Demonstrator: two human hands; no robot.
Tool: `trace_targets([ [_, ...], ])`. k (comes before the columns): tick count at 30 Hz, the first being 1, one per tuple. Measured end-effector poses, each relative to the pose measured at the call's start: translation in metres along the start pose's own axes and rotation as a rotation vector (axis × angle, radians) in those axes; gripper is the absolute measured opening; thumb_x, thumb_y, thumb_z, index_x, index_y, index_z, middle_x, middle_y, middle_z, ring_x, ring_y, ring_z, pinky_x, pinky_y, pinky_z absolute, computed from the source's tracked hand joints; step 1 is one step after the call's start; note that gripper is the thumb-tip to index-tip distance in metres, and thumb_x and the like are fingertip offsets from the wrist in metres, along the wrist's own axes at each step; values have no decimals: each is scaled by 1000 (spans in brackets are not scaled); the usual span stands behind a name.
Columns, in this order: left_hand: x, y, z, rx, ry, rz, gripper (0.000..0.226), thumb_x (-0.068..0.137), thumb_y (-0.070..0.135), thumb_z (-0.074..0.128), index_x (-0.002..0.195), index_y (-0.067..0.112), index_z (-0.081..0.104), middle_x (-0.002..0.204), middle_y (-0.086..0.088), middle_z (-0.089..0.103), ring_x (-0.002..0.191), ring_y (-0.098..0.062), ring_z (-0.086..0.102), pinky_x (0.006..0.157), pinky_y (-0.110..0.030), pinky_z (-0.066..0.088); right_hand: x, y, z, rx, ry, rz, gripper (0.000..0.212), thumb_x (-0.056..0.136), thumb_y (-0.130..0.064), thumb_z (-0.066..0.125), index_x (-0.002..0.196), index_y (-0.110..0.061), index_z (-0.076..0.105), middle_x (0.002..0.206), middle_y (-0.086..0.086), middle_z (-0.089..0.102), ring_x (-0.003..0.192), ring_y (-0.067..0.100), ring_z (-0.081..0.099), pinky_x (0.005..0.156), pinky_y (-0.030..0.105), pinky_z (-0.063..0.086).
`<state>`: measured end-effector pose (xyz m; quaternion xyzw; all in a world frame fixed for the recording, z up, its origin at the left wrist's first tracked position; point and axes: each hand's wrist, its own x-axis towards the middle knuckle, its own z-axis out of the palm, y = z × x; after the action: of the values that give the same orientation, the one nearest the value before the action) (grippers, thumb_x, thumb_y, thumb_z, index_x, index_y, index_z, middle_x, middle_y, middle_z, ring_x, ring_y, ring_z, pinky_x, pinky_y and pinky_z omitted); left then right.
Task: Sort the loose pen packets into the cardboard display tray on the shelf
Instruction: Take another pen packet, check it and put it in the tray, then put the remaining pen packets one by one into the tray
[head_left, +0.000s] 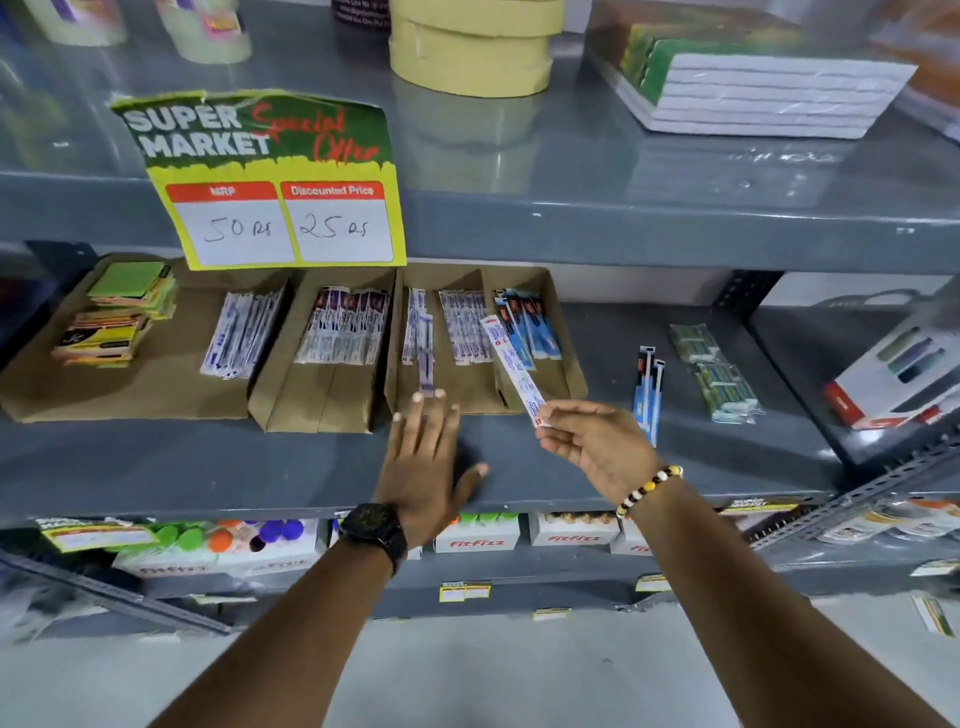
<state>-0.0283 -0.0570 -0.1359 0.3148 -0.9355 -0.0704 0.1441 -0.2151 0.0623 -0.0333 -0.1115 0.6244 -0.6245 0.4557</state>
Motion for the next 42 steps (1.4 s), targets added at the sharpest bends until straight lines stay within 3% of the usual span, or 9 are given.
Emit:
trace_targets([
  [10, -1, -9, 17, 77, -89, 71, 79, 98, 58, 30, 155, 3, 21, 164, -17, 17, 153, -35, 9, 122, -54, 13, 60, -18, 76, 64, 3, 0, 4, 85, 9, 65, 85, 5, 67, 82, 18, 72, 74, 25, 73, 67, 30, 60],
  [17, 0, -9, 15, 50, -103, 54, 81, 97, 59, 33, 155, 5, 21, 165, -14, 17, 153, -34, 9, 123, -53, 10, 93, -27, 106, 81, 11, 58, 22, 88, 12, 55, 110, 17, 55, 109, 26, 64, 89, 33, 69, 64, 34, 61],
  [20, 1, -9, 15, 56, -99, 47, 81, 96, 59, 32, 155, 4, 22, 164, -15, 19, 153, -33, 10, 123, -52, 8, 84, -21, 94, 38, -38, 47, 14, 93, 9, 46, 92, 10, 60, 97, 22, 66, 85, 27, 69, 70, 30, 61],
  [22, 1, -9, 16, 70, -99, 49, 81, 97, 60, 29, 154, 3, 24, 163, -16, 21, 153, -33, 10, 122, -52, 7, 78, -15, 77, -58, 87, -42, 17, 90, 10, 54, 78, 2, 63, 86, 21, 69, 74, 26, 71, 72, 34, 61],
  [25, 0, -9, 16, 74, -97, 50, 79, 98, 60, 25, 155, 4, 21, 164, -14, 17, 153, -31, 6, 122, -52, 6, 63, -11, 35, -170, 227, -151, 13, 84, 10, 63, 80, -1, 69, 89, 25, 71, 72, 32, 71, 70, 36, 62],
  [29, 0, -9, 16, 90, -99, 63, 78, 100, 59, 23, 156, 6, 18, 165, -14, 16, 153, -31, 6, 123, -53, 8, 52, -4, -38, -311, 405, -207, 19, 82, 6, 61, 79, -9, 73, 82, 24, 73, 62, 22, 72, 65, 31, 61],
  [33, 0, -9, 17, 95, -110, 68, 78, 98, 59, 23, 156, 7, 19, 165, -12, 16, 153, -31, 8, 122, -55, 9, 45, 0, -91, -662, 707, -238, 20, 68, -14, 59, 71, -23, 76, 70, 11, 75, 75, 27, 73, 78, 41, 59],
  [37, -1, -9, 18, 91, -118, 53, 79, 98, 61, 22, 156, 8, 18, 166, -11, 15, 153, -29, 6, 123, -53, 5, 40, 4, -102, -845, 751, -213, 19, 77, -11, 65, 90, -14, 79, 90, 15, 75, 92, 37, 67, 80, 33, 51],
  [42, -1, -8, 16, 101, -115, 53, 79, 97, 61, 20, 155, 9, 21, 165, -11, 19, 153, -31, 10, 123, -53, 5, 46, 13, -103, -900, 724, -121, 25, 75, -35, 73, 80, -10, 73, 82, 13, 72, 84, 36, 65, 67, 31, 47],
])
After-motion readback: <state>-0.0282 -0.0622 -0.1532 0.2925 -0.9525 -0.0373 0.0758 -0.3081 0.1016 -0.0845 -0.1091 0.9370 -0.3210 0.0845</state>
